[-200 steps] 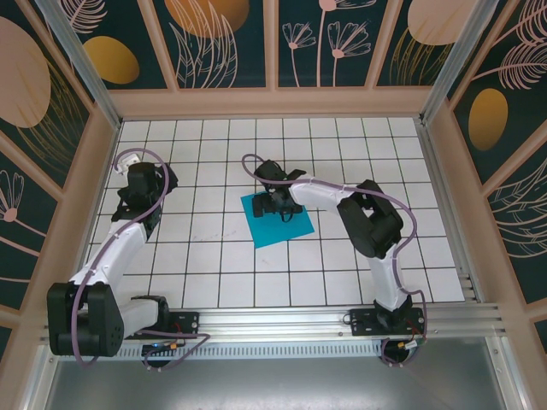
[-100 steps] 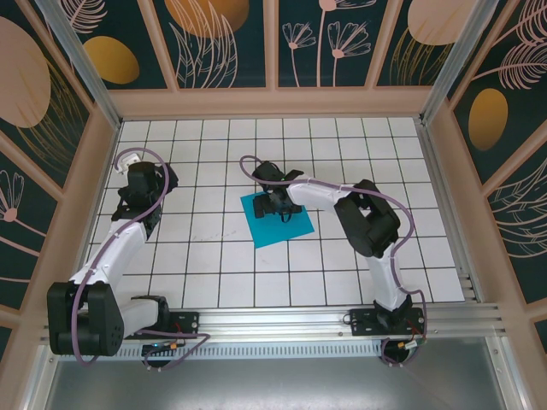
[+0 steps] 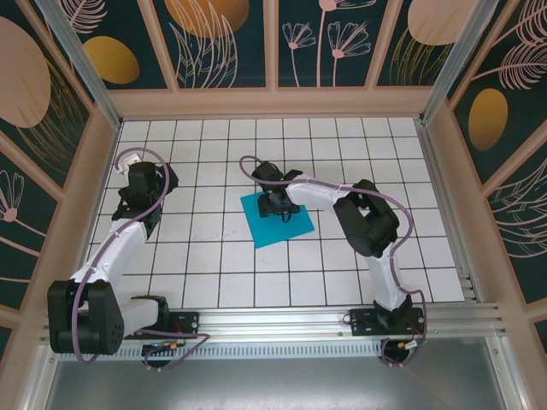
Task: Fold a paper plane with a square sheet of paper (pick it up from the middle)
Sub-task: Fold the square sheet of paper in half at the center of the table.
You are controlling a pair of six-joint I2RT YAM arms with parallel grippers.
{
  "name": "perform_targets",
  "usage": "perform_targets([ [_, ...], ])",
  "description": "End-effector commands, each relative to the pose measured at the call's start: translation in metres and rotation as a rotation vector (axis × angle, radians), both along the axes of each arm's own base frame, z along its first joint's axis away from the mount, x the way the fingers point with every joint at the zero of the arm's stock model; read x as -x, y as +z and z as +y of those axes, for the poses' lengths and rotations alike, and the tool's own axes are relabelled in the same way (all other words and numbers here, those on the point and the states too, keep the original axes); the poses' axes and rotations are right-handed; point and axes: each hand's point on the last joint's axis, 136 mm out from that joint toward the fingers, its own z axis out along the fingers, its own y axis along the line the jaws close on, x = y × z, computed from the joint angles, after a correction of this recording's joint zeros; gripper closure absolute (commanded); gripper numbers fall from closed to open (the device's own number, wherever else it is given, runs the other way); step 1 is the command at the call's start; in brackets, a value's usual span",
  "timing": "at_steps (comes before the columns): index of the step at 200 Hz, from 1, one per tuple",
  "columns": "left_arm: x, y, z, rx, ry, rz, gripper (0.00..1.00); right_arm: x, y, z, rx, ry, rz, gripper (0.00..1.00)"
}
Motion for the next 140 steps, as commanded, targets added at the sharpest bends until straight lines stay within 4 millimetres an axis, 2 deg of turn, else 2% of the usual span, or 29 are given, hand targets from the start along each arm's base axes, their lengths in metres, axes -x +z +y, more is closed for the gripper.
perform_targets([
  [1,-0.004,0.007,0.002,0.009,0.007,-0.011,0.02,0.035,-0.065,-0.036,0.154,-0.013,0.18,0.29],
  [15,-0.004,0.007,0.001,0.01,0.005,-0.009,0.01,0.03,-0.058,-0.033,0.147,-0.012,0.164,0.3],
  [34,-0.004,0.006,0.001,0.011,0.005,-0.006,0.01,0.02,-0.035,-0.021,0.103,-0.005,0.12,0.28],
  [57,-0.004,0.006,0.001,0.011,0.004,-0.005,0.02,0.008,-0.003,-0.007,0.043,0.001,0.075,0.15],
  [72,-0.004,0.006,0.001,0.012,0.003,-0.004,0.02,0.007,0.01,-0.001,0.014,0.009,0.067,0.09],
  [92,-0.003,0.005,0.001,0.012,0.004,0.0,0.01,0.01,0.013,0.001,0.006,0.017,0.073,0.03],
  [140,-0.004,0.003,0.0,0.015,-0.002,0.005,0.02,0.023,-0.016,-0.006,0.043,0.024,0.138,0.02],
])
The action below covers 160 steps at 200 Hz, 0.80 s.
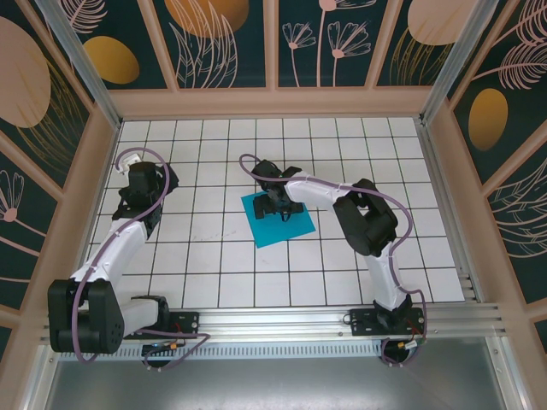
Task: Fold a paper plane with a square sheet of paper (pick it up from the middle)
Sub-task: Fold the square sheet of paper in half at the center of the table.
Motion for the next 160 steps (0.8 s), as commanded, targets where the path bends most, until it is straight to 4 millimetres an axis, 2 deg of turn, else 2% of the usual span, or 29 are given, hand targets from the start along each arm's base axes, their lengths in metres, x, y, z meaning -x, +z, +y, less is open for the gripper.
perform_targets([
  [1,-0.004,0.005,0.0,0.016,-0.001,-0.001,0.01,0.016,-0.022,-0.008,0.043,0.013,0.082,0.02],
  [20,-0.004,0.004,-0.001,0.021,-0.006,0.001,0.02,0.02,-0.038,-0.014,0.076,0.012,0.104,0.07],
  [46,-0.006,0.001,-0.007,0.047,-0.028,0.007,0.02,0.024,-0.055,-0.026,0.131,-0.003,0.122,0.17],
  [77,-0.011,-0.005,-0.023,0.111,-0.103,0.017,0.01,0.017,-0.048,-0.029,0.121,-0.039,0.091,0.31],
  [105,-0.014,-0.013,-0.042,0.199,-0.176,0.025,0.02,0.003,-0.021,-0.016,0.013,-0.063,0.031,0.46],
  [131,-0.013,-0.022,-0.062,0.284,-0.252,0.036,0.08,-0.009,0.018,0.003,-0.15,-0.074,-0.035,0.71],
  [160,-0.011,-0.026,-0.092,0.418,-0.377,0.012,0.15,-0.012,0.072,0.022,-0.449,-0.056,-0.091,0.78],
])
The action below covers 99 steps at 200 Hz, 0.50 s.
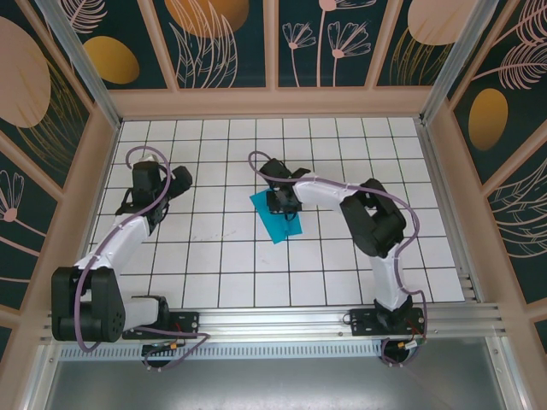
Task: Fold a paper plane with a square sheet of paper (pick it up from the middle)
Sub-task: Fold the square sheet of paper in half at the center of the table.
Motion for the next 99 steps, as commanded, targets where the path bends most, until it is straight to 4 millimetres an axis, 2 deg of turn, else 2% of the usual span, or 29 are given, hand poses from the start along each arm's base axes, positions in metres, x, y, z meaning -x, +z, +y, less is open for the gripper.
perform_targets([
  [1,0.0,-0.001,-0.032,0.164,-0.122,-0.028,0.15,-0.004,0.067,0.027,-0.317,0.025,-0.079,0.78],
  [23,0.003,-0.002,-0.048,0.251,-0.161,-0.047,0.17,0.003,0.098,0.032,-0.56,0.069,-0.069,0.78],
  [37,0.005,-0.003,-0.06,0.286,-0.186,-0.049,0.17,0.009,0.104,0.032,-0.661,0.096,-0.034,0.77],
  [52,0.005,-0.004,-0.076,0.304,-0.223,-0.049,0.18,0.014,0.095,0.028,-0.702,0.107,0.011,0.77],
  [75,0.005,-0.008,-0.099,0.319,-0.27,-0.036,0.18,0.014,0.069,0.018,-0.68,0.075,0.063,0.75],
  [99,0.003,-0.014,-0.113,0.342,-0.287,-0.023,0.19,0.01,0.046,0.003,-0.612,0.03,0.067,0.72],
])
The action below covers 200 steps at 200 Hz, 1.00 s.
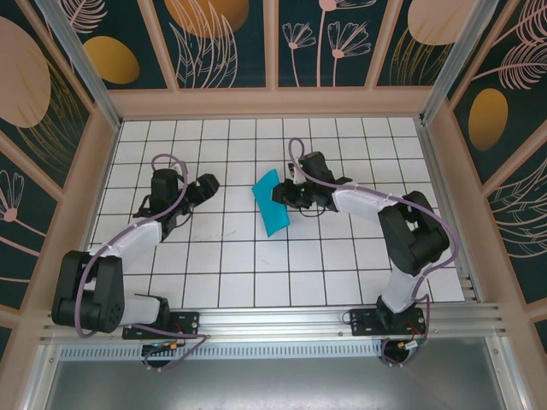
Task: Fold a paper plane with a square sheet of paper (pick it up from the middle)
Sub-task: Fold the square sheet of paper in half at the center of the table.
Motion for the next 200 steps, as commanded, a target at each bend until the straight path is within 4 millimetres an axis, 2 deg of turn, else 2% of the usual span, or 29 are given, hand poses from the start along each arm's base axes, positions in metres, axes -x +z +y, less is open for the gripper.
perform_targets([
  [1,-0.007,0.007,-0.016,0.06,-0.023,-0.028,0.19,0.001,-0.018,-0.005,0.004,0.0,0.03,0.72],
  [18,-0.009,0.005,-0.023,0.058,-0.034,-0.022,0.19,-0.004,-0.034,-0.017,0.097,-0.039,0.023,0.68],
  [43,-0.011,0.004,-0.028,0.051,-0.043,-0.017,0.19,-0.012,-0.049,-0.04,0.238,-0.101,0.001,0.55],
  [65,-0.011,0.002,-0.029,0.047,-0.043,-0.014,0.19,-0.018,-0.048,-0.052,0.306,-0.138,-0.035,0.45],
  [94,-0.01,-0.001,-0.032,0.046,-0.048,-0.004,0.19,-0.025,-0.05,-0.069,0.402,-0.182,-0.061,0.38],
  [143,-0.008,-0.003,-0.039,0.055,-0.069,0.003,0.19,-0.023,-0.05,-0.071,0.396,-0.192,-0.059,0.42],
  [200,-0.007,-0.002,-0.066,0.137,-0.13,0.035,0.25,-0.018,-0.059,-0.074,0.407,-0.196,-0.034,0.58],
])
